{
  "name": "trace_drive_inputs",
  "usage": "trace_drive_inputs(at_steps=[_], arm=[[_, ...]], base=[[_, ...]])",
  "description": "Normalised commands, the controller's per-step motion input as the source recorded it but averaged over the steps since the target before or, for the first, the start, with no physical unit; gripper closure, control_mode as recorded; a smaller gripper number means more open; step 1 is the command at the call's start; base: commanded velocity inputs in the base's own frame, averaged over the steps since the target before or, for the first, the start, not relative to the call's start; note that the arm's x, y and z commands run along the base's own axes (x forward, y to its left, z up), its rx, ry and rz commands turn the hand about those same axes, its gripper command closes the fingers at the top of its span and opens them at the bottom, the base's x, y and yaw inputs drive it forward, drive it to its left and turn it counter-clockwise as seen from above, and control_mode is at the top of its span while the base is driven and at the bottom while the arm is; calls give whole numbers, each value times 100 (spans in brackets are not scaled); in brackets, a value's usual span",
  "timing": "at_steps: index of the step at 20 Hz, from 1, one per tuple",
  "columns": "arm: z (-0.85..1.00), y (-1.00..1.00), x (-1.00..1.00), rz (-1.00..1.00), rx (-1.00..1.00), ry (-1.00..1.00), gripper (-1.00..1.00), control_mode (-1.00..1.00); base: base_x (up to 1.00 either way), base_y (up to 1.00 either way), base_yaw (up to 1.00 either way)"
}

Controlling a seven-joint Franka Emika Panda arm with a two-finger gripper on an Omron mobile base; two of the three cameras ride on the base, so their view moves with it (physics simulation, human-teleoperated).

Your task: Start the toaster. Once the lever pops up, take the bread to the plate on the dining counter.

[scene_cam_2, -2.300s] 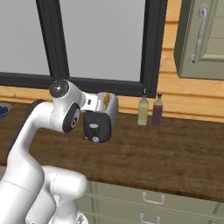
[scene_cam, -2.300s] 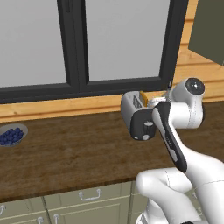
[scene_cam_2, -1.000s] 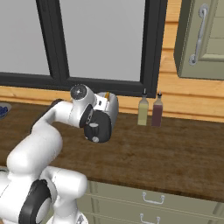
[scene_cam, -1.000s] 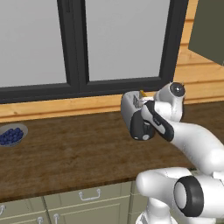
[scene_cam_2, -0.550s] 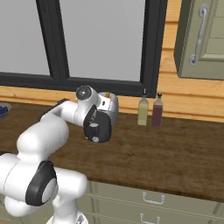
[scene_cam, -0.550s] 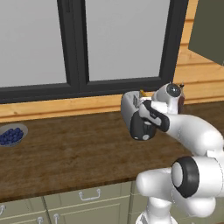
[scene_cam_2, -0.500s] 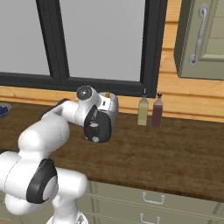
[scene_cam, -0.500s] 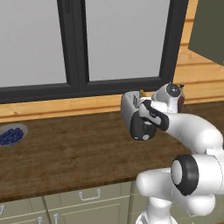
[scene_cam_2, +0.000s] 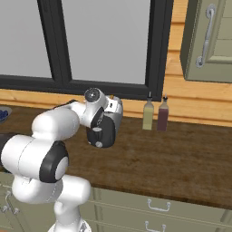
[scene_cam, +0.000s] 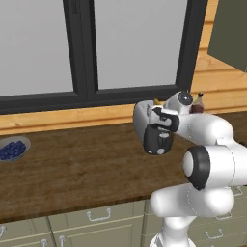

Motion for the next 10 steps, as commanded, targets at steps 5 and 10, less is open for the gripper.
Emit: trace_drive_inputs(at_steps=[5, 10], arm=[[-10, 0, 42, 0, 1, 0, -100, -100], [-16, -1, 37, 0, 1, 2, -100, -100]], base=[[0, 0, 0], [0, 0, 0]])
